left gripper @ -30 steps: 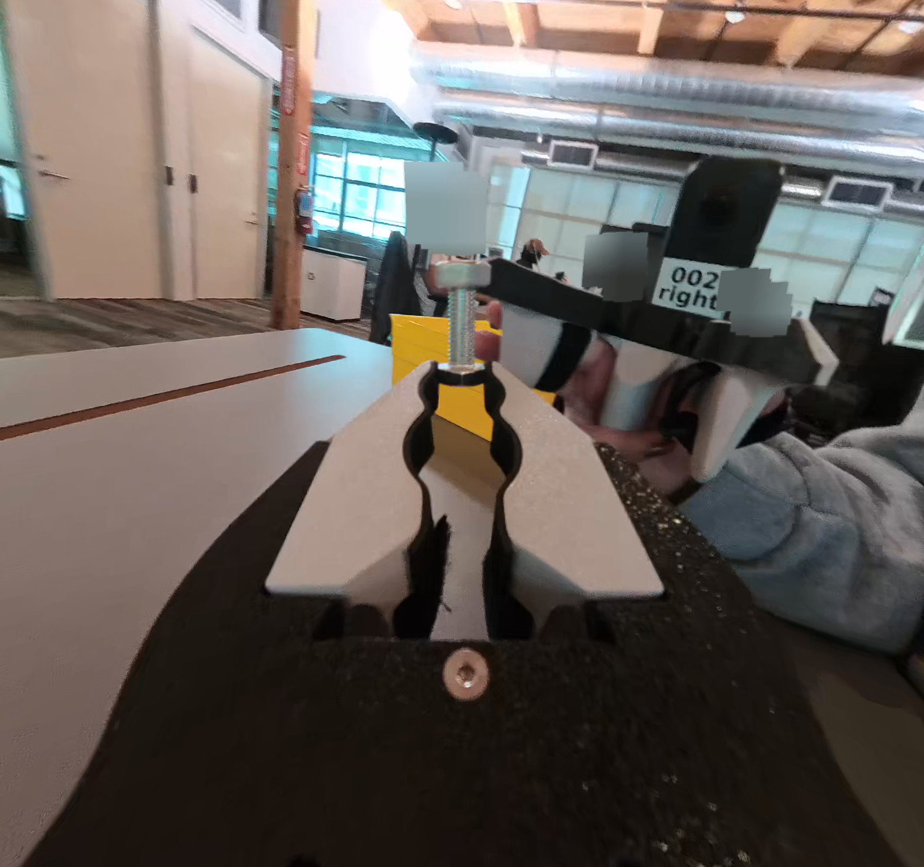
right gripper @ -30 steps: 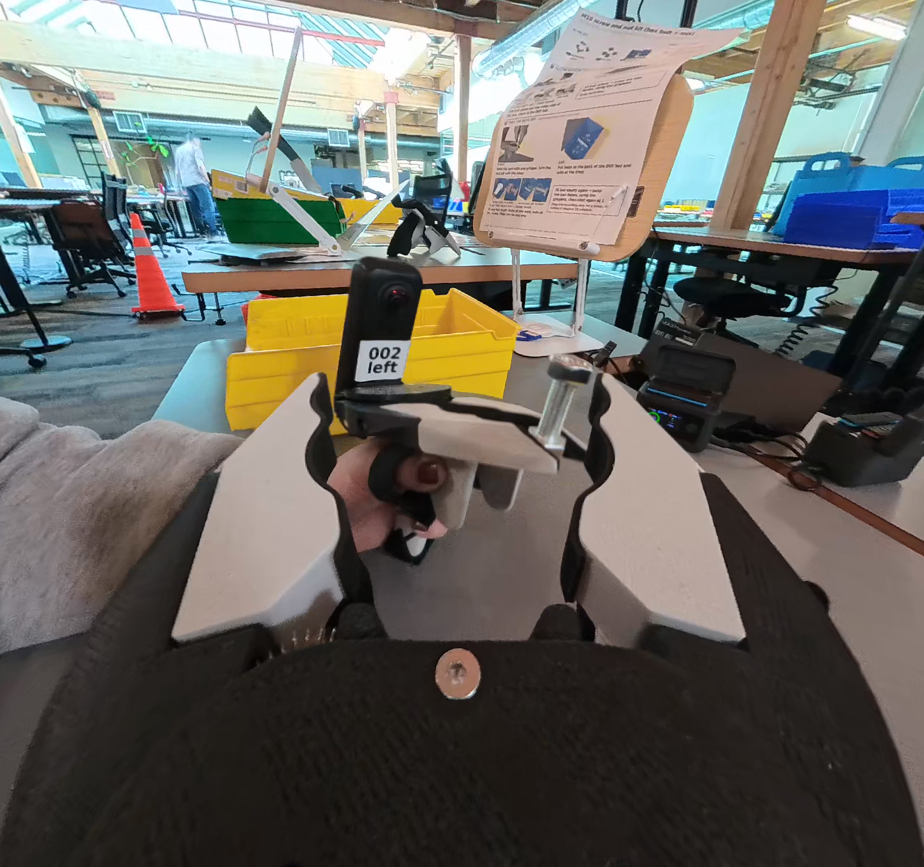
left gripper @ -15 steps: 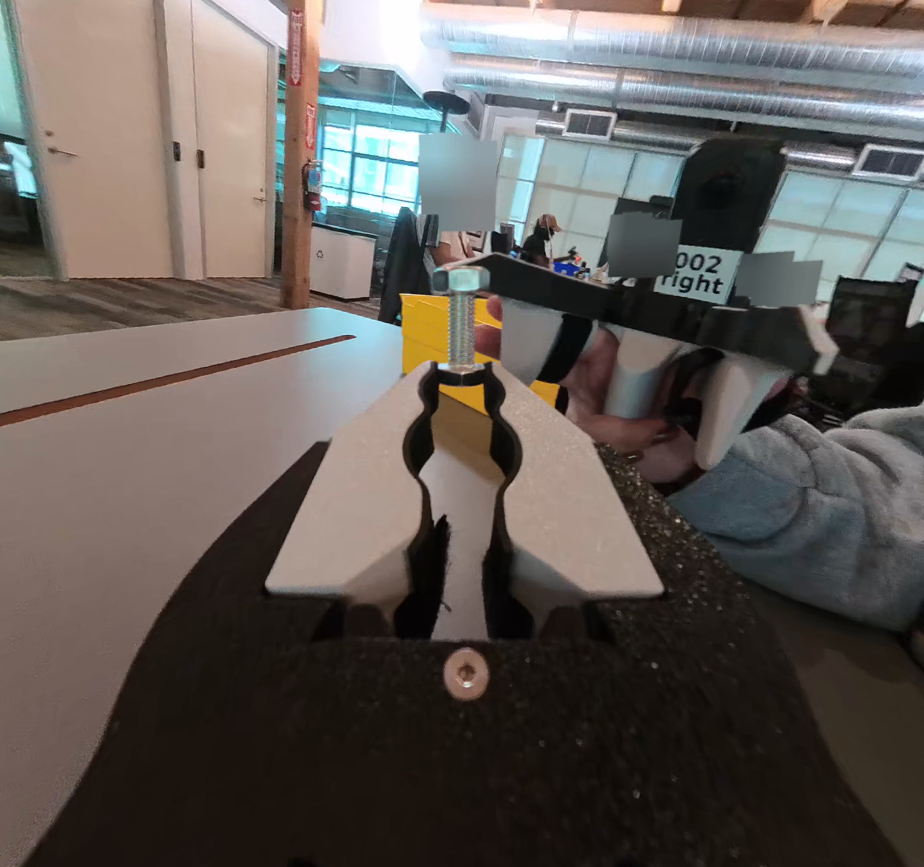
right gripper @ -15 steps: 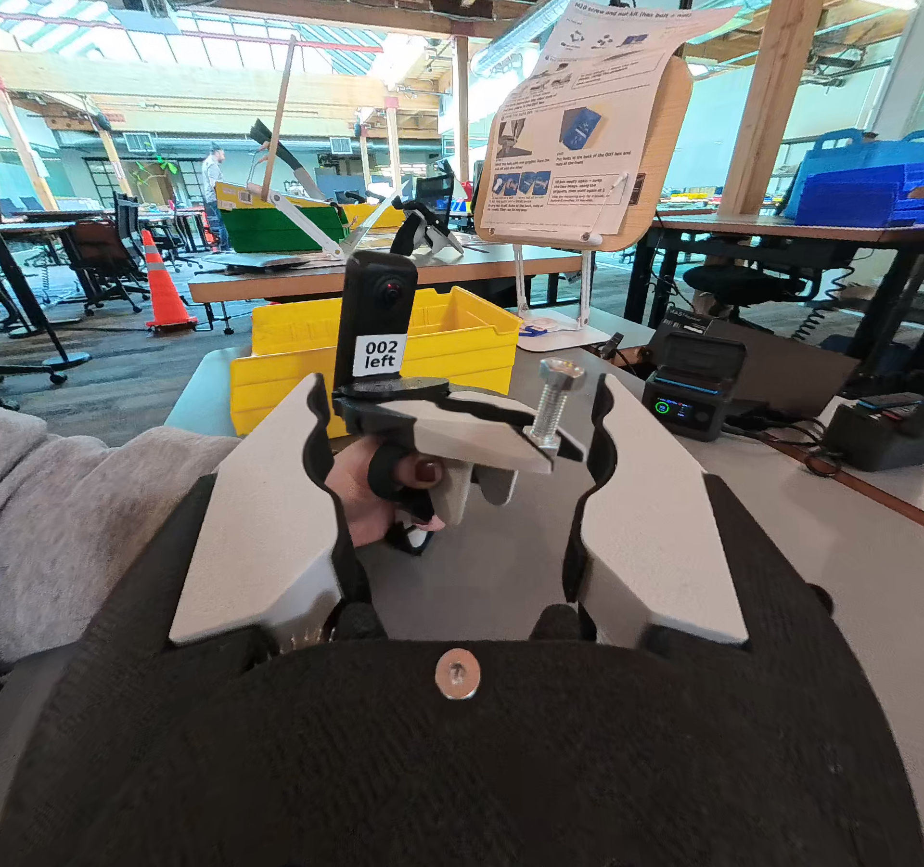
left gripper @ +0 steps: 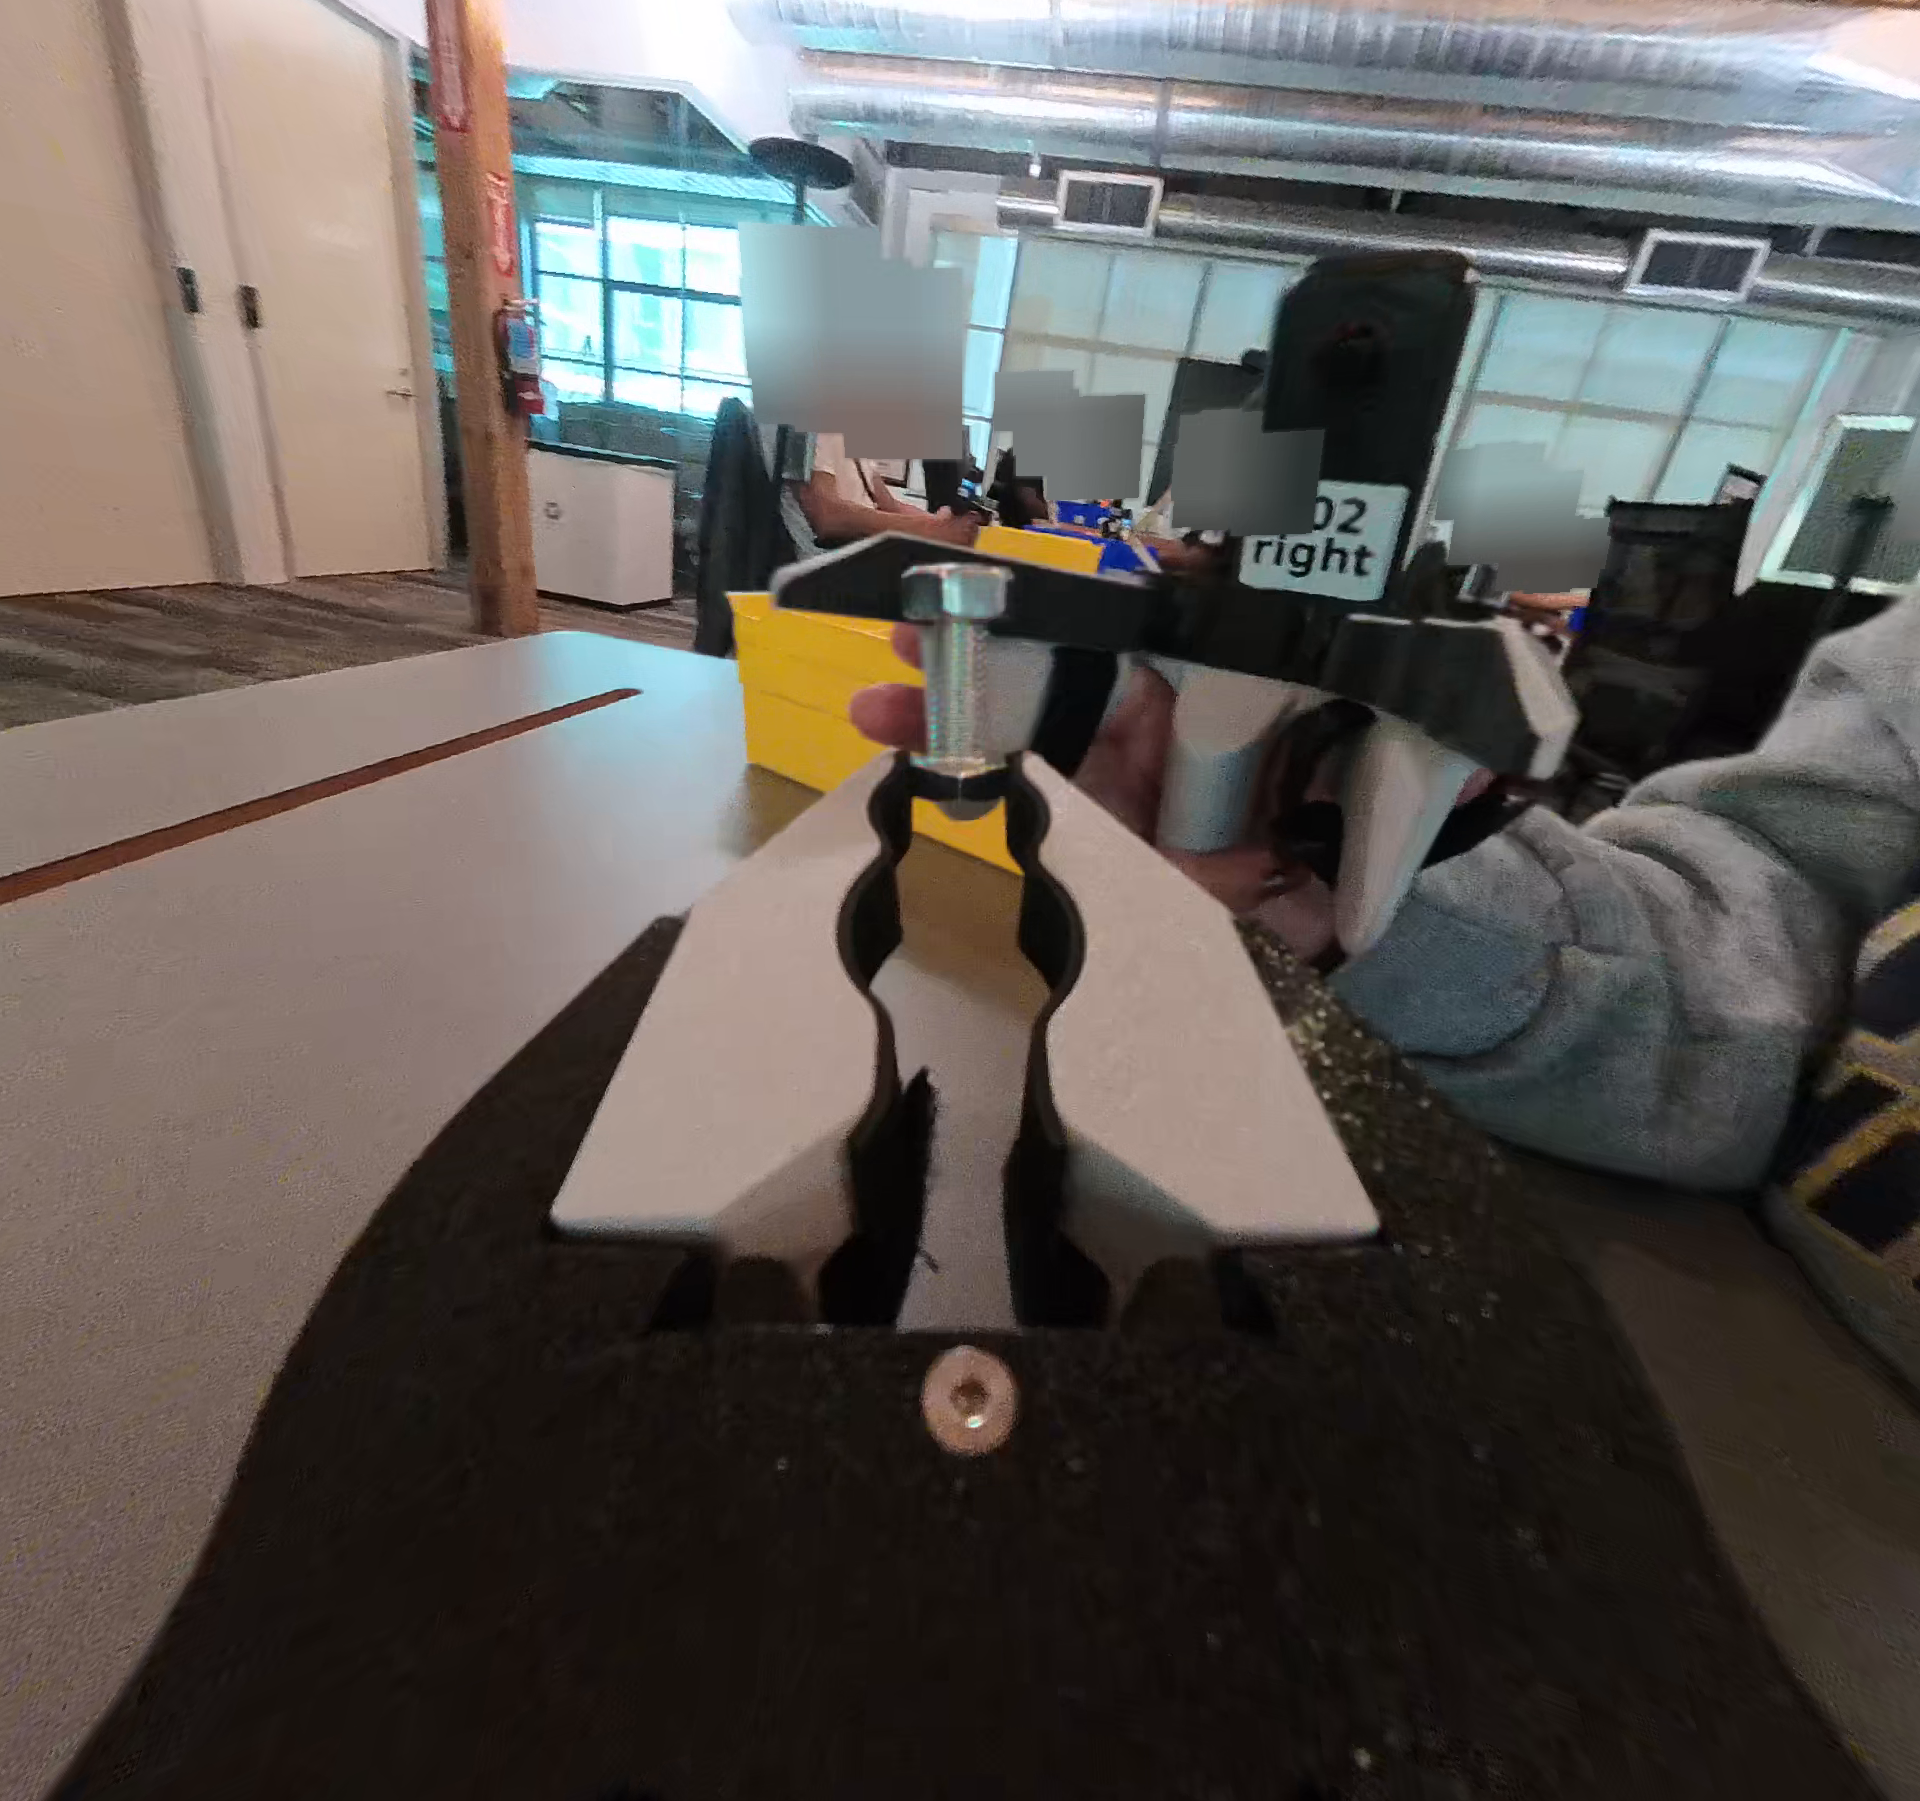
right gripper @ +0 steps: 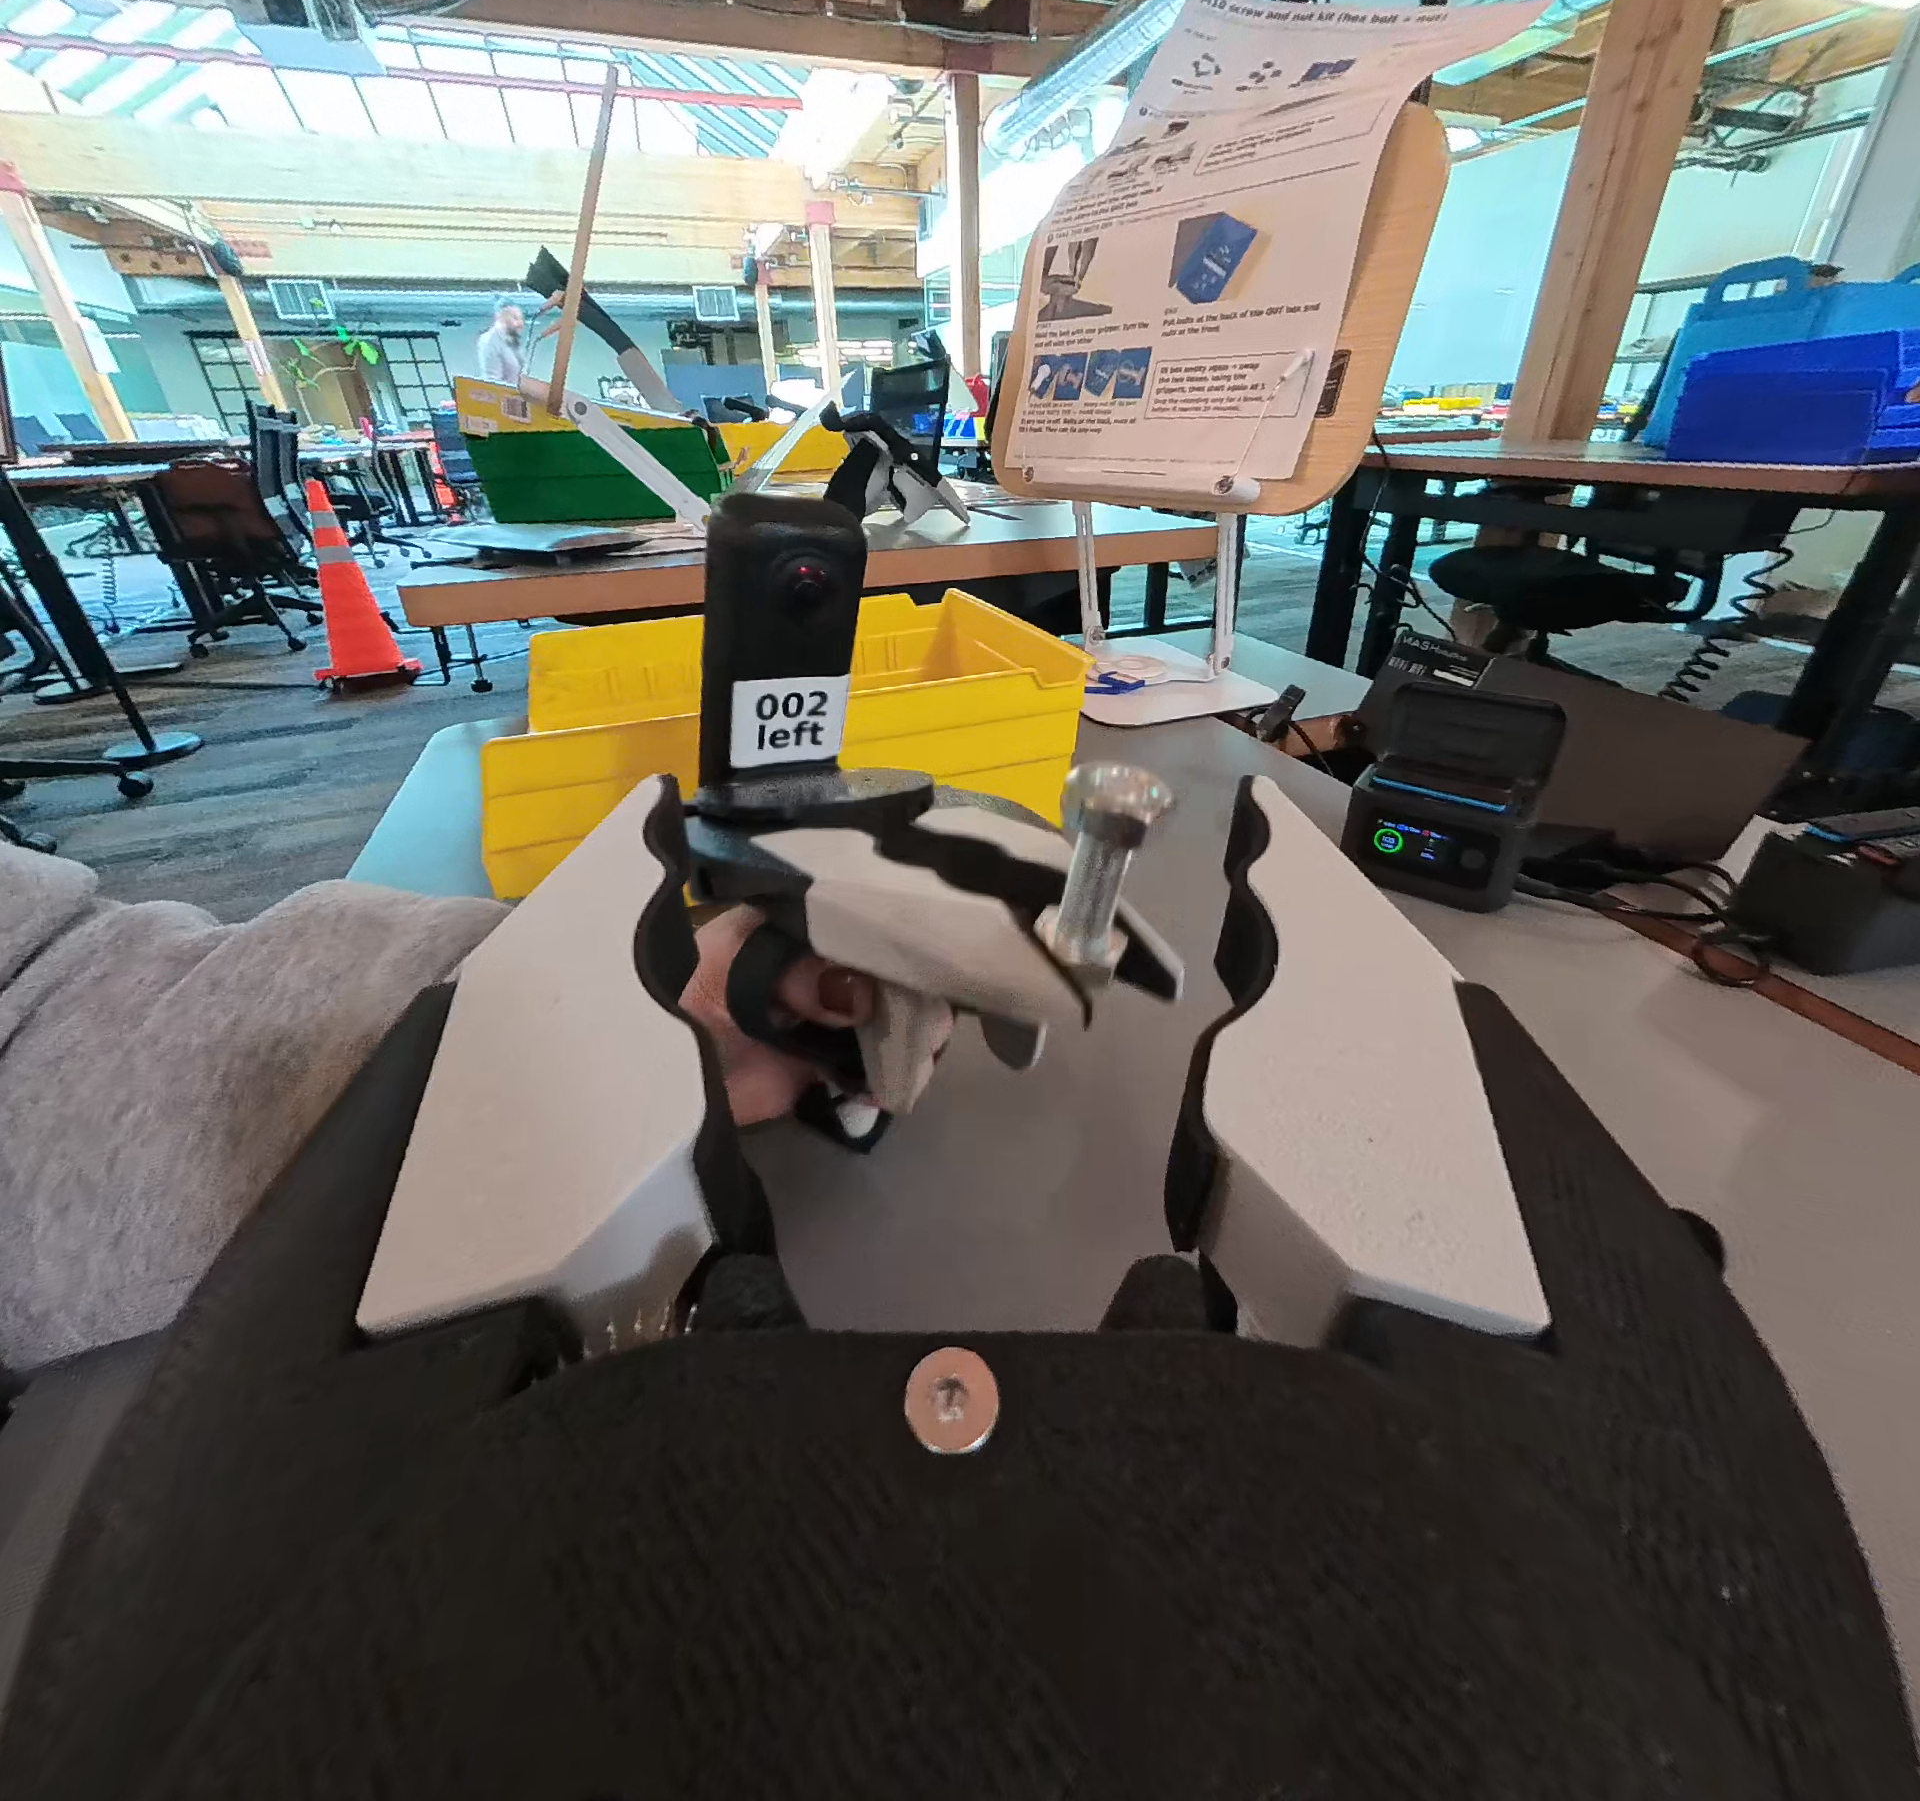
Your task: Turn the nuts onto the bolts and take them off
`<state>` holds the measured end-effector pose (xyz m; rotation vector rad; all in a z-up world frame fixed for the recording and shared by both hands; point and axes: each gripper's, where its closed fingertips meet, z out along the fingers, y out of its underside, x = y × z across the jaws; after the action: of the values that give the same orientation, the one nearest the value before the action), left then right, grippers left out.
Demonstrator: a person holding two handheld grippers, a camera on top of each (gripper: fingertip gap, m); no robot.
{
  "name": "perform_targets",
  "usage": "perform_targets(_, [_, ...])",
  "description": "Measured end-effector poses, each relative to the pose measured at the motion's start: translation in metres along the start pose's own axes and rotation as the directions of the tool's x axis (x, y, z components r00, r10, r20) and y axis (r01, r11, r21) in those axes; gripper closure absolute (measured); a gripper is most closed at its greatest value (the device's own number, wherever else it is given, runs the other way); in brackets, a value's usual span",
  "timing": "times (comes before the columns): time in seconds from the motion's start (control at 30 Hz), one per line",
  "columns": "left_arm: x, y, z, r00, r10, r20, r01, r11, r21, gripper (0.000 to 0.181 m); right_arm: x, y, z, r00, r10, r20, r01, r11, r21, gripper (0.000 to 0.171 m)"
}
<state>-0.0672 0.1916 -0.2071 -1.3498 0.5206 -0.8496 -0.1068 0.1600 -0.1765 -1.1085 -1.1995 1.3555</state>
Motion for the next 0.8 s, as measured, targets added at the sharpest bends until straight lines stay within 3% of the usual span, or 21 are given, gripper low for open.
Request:
perform_targets(0.1, [0.010,0.010,0.010,0.999,0.013,-0.031,-0.015,0.999,-0.050,0.166,-0.005,0.001,0.002,1.000,-0.005,0.020,0.005,1.000,0.000,0.068])
perform_targets(0.27, [-0.029,-0.004,-0.016,0.987,-0.070,0.144,0.064,0.997,0.049,0.166,-0.005,0.000,0.000,1.000,-0.005,0.026,0.005,1.000,-0.003,0.070])
perform_targets(0.33, [-0.030,-0.007,-0.020,0.989,-0.070,0.134,0.062,0.996,0.063,0.166,-0.002,0.000,0.000,1.000,0.001,0.012,-0.001,1.000,0.002,0.069])
perform_targets(0.5, [0.011,0.006,0.005,0.998,-0.002,-0.057,0.000,0.999,-0.033,0.166,-0.007,0.002,0.003,0.999,0.001,0.033,-0.001,1.000,0.000,0.069])
perform_targets(0.7, [-0.027,-0.006,-0.015,0.989,-0.082,0.119,0.074,0.995,0.069,0.166,-0.005,0.000,0.000,0.999,0.019,0.038,-0.019,1.000,-0.001,0.071])
perform_targets(0.8, [-0.023,-0.009,-0.018,0.993,-0.088,0.077,0.082,0.994,0.078,0.166,-0.001,0.001,0.000,0.999,0.028,0.023,-0.028,1.000,-0.003,0.070])
